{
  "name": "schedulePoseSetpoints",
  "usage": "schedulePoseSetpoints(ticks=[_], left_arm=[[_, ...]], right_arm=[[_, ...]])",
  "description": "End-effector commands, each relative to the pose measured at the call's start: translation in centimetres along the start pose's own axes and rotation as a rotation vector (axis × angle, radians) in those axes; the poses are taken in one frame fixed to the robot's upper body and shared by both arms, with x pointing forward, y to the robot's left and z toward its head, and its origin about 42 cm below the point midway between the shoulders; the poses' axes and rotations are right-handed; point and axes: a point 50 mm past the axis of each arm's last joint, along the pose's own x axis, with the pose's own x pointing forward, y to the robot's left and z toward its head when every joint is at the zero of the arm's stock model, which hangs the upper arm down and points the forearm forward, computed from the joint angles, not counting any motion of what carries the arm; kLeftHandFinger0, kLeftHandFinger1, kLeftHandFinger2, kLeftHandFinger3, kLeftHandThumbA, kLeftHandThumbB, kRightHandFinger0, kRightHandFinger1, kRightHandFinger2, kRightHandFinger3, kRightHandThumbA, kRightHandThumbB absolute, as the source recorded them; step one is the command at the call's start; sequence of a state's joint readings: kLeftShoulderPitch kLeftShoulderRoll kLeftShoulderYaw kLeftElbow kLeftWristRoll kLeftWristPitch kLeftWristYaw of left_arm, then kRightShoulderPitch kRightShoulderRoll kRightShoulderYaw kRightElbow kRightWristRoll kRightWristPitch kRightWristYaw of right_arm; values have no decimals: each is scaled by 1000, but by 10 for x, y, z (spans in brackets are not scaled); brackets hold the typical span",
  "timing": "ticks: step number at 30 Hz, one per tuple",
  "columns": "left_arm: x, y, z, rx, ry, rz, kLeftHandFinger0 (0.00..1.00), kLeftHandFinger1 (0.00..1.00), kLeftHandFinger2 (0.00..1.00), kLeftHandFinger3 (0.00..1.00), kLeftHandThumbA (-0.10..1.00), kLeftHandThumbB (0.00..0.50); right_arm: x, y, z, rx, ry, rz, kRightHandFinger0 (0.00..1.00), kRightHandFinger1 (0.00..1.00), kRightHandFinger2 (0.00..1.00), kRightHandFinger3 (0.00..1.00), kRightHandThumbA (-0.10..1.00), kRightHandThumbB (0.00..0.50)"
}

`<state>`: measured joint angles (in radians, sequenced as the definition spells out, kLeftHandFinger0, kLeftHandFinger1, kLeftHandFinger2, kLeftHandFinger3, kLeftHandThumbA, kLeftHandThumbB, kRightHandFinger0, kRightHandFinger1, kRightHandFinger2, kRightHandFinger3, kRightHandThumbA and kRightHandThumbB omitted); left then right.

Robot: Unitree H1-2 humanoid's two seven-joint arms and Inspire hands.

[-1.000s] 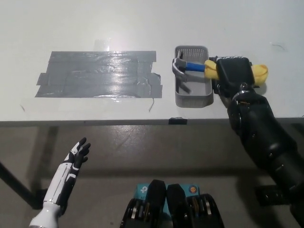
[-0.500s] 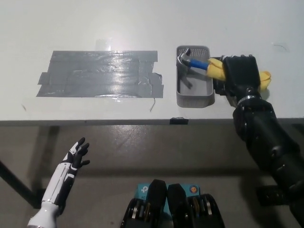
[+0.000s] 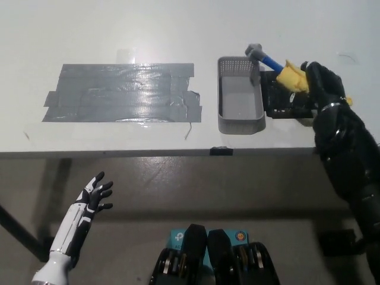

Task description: The robot picks the hammer with right hand and hits the black area on the desk and places it back.

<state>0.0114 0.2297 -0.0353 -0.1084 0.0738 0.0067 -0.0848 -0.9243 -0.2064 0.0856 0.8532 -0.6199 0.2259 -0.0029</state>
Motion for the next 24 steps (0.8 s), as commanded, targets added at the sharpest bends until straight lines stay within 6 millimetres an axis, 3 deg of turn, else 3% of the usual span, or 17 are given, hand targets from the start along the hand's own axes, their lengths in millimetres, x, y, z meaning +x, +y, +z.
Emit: schedulePoseSetpoints(ticks=[1,4,5,8,11,13,16,17,18,19,22,23,24], left_arm=[[11,13,21,53,-103,-1,812,878,880,1000,1000,60],[12,13,22,43,-111,0,793,860,866,1000,1000,50],[13,14,23,50,-117,1,784,853,860,1000,1000,43],[13,16,23,58,-119,1,770,836,846,1000,1000,42],[15,15,24,60,-122,-6,761,827,837,1000,1000,40],[16,15,23,61,-122,-6,754,818,827,1000,1000,42],[14,14,23,67,-122,-9,743,807,815,1000,1000,30],[14,13,22,68,-123,-11,731,798,806,1000,1000,33],[14,13,22,68,-122,-11,728,797,805,1000,1000,37],[14,13,23,69,-122,-11,724,794,802,1000,1000,33],[15,14,24,60,-121,-8,726,787,792,1000,1000,38],[15,15,25,65,-129,-6,713,775,783,1000,1000,31],[15,16,25,66,-130,-5,710,773,781,1000,1000,30]], right_arm=[[14,-149,105,435,-212,262,0,438,833,964,-100,197],[15,-159,99,377,-189,301,0,429,830,903,-100,193],[16,-164,97,369,-168,308,0,405,811,821,-100,194],[14,-179,92,331,-157,346,0,373,809,774,-100,150],[14,-198,88,413,-144,366,0,303,714,909,-100,158],[14,-206,86,448,-157,368,0,284,701,920,-100,152],[8,-220,82,414,-200,345,0,349,751,646,-100,150],[7,-225,79,437,-214,346,0,392,788,501,-100,146],[6,-226,78,452,-219,354,0,409,792,455,-100,120],[6,-229,76,467,-229,361,1,449,786,472,-100,96],[3,-237,75,452,-230,363,61,494,813,794,-100,83],[3,-241,74,445,-205,375,64,482,808,860,-100,73],[4,-242,74,442,-201,381,48,476,804,809,-100,69]])
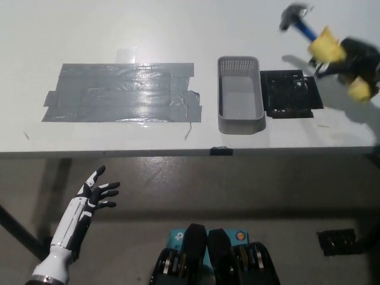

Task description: The robot picks the hammer with right hand and hits the black area on the desk and places it back.

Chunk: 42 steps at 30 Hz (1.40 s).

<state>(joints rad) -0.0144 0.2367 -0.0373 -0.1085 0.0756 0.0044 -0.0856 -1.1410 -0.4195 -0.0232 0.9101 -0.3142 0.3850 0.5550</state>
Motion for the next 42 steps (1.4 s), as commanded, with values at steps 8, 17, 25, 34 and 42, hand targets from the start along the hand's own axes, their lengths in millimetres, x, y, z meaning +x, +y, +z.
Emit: schedulePoseSetpoints(ticks=[8,17,25,34,42], left_arm=[[6,16,19,67,-103,0,680,737,750,1000,1000,21],[4,20,18,70,-93,5,631,678,695,1000,1000,49],[6,21,19,78,-87,2,587,630,660,1000,1000,67],[4,20,19,68,-81,-3,580,613,660,1000,1000,74],[6,19,21,66,-86,-4,577,606,658,1000,1000,71]], right_arm=[[-41,-59,84,-133,-116,124,16,465,796,1000,-100,86],[-24,-35,48,-265,26,186,0,455,853,945,-100,127],[-22,-28,21,-360,99,197,0,458,874,895,-100,143],[-33,-45,30,-252,70,175,0,429,779,981,-100,115],[-78,-94,82,-58,-148,152,1,446,728,853,-100,52]])
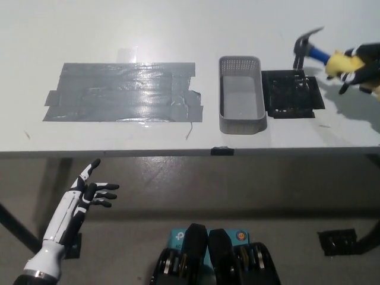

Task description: The robot picks the hammer with right hand and hits the black area on the desk and places it back.

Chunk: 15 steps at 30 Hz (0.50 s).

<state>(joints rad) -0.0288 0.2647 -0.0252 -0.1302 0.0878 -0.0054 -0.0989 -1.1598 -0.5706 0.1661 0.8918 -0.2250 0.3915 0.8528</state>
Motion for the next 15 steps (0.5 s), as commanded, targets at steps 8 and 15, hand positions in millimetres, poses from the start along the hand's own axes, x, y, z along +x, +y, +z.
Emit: schedulePoseSetpoints(ticks=[8,15], left_arm=[[4,6,10,16,-47,-6,554,598,660,1000,1000,74],[2,5,9,12,-42,-5,567,611,681,1000,1000,70]], right_arm=[[-99,-69,92,-15,-300,-155,37,464,770,834,-100,73],[-61,-41,61,-61,-179,-62,80,521,842,1000,-100,64]])
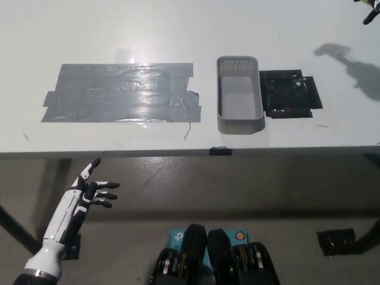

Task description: The robot picks the hammer with right hand and hits the black area on the desk and places it back.

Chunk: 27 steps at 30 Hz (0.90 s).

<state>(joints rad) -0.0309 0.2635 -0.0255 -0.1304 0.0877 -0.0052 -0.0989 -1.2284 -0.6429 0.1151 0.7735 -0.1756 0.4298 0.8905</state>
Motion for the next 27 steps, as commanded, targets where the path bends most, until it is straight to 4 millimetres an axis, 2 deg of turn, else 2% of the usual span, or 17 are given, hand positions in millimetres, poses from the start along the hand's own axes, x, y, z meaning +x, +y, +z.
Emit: schedulePoseSetpoints(ticks=[1,5,7,9,11,13,14,15,16,17,18,19,20,21,24,25,27], left_arm=[[1,6,9,15,-41,-6,567,611,682,1000,1000,70],[3,4,10,14,-48,-6,561,609,685,1000,1000,69],[4,4,10,16,-51,-5,539,599,677,1000,1000,62],[3,5,10,6,-49,-6,535,597,673,1000,1000,57],[2,5,10,7,-43,-2,543,600,675,1000,1000,61],[3,6,11,11,-44,-1,552,599,682,1000,1000,68],[3,7,11,12,-43,-2,552,598,682,1000,1000,69],[5,7,11,10,-48,0,551,597,681,1000,1000,69],[4,7,10,10,-48,2,549,596,679,1000,1000,69],[4,7,10,5,-48,3,548,596,678,1000,1000,67],[4,8,10,12,-51,0,544,596,676,1000,1000,61],[4,8,10,11,-52,1,543,597,675,998,1000,62],[4,8,10,9,-47,1,545,598,675,997,1000,67],[4,7,10,8,-42,2,547,600,677,996,1000,69],[4,7,10,7,-38,1,553,601,677,993,1000,74],[4,6,10,4,-37,1,556,602,678,993,1000,74],[4,7,9,6,-44,0,551,596,668,988,1000,73]], right_arm=[[5,5,4,-42,7,19,52,496,864,1000,-100,93],[30,37,-40,-92,106,107,55,536,880,996,-100,106],[45,59,-67,-132,155,133,32,527,876,858,-100,159],[55,75,-87,-178,208,167,1,501,859,846,-100,147],[61,86,-96,-216,251,187,0,511,857,975,-100,154],[65,92,-102,-352,284,179,57,594,1000,957,-100,126],[66,94,-102,-403,302,163,200,741,1000,997,-100,114],[66,93,-99,-448,320,144,265,736,1000,975,-100,103],[67,93,-98,-454,321,144,222,673,915,905,-100,99],[69,91,-96,-446,332,141,64,569,864,760,-100,96],[69,89,-91,-453,335,128,3,522,957,678,-100,109],[68,85,-86,-445,324,127,0,459,950,621,-100,120],[67,82,-83,-428,315,121,0,457,968,530,-100,121],[66,78,-79,-403,298,119,0,489,897,472,-100,117],[61,68,-67,-429,261,112,0,439,779,842,-100,136],[58,64,-63,-417,253,111,0,417,753,876,-100,134],[54,56,-49,-386,231,82,0,455,822,905,-100,118]])
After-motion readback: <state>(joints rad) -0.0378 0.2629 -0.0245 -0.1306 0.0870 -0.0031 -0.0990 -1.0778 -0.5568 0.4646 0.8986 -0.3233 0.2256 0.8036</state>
